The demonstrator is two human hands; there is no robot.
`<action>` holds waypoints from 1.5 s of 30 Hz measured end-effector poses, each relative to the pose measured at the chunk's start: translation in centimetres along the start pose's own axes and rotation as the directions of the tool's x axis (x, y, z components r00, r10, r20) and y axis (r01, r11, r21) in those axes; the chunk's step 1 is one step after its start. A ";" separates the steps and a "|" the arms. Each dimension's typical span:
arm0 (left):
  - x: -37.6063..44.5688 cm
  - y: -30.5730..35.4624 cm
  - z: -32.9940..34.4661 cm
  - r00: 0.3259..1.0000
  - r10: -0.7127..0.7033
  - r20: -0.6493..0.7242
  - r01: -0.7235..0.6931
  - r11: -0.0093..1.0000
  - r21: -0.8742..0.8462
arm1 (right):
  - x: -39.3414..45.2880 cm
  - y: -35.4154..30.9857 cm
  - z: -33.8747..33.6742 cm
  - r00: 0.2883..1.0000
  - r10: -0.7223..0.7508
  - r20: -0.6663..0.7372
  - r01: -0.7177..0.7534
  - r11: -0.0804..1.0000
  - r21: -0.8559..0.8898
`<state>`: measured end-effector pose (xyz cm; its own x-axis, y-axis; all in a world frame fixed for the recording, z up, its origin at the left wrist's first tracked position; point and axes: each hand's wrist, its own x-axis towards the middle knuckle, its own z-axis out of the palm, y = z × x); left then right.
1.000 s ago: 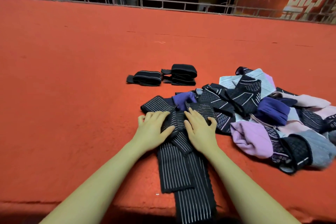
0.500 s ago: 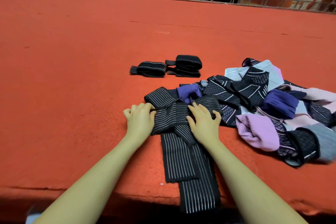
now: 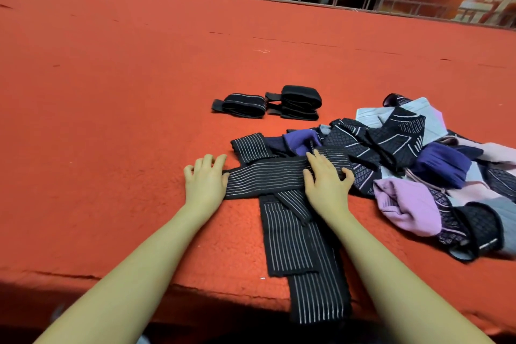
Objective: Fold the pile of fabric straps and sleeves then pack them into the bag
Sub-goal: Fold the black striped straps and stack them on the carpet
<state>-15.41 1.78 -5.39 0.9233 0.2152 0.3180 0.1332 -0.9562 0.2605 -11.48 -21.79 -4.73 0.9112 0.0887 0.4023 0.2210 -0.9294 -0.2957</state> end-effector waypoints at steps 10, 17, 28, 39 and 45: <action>0.0 -1.6 -0.3 0.992 -0.048 0.121 0.035 0.994 0.102 | 0.6 -6.2 -1.1 0.870 -0.359 -0.338 0.375 0.927 -0.021; -0.4 -2.8 -0.5 0.983 -0.127 0.133 0.125 0.992 0.029 | -1.1 -9.5 2.4 0.793 -0.534 0.294 0.566 0.824 -0.031; -1.6 -2.4 -0.9 0.966 0.185 0.179 -0.178 0.983 -0.051 | -1.2 -7.7 1.8 0.923 -0.320 -0.213 0.329 0.944 0.008; -1.6 1.1 -0.4 0.989 0.027 0.145 -0.041 0.994 0.096 | -0.5 -2.8 0.6 0.986 0.165 0.016 -0.161 0.978 -0.133; -2.3 0.4 -0.1 0.993 -0.032 0.118 0.028 0.999 0.033 | -0.6 -2.4 1.6 0.950 0.106 -0.295 -0.095 0.994 0.053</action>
<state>-17.46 0.90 -5.93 0.9546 0.2208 0.1998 0.1710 -0.9558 0.2391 -12.02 -19.08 -5.63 0.7862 -0.1204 0.6061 0.1518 -0.9132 -0.3783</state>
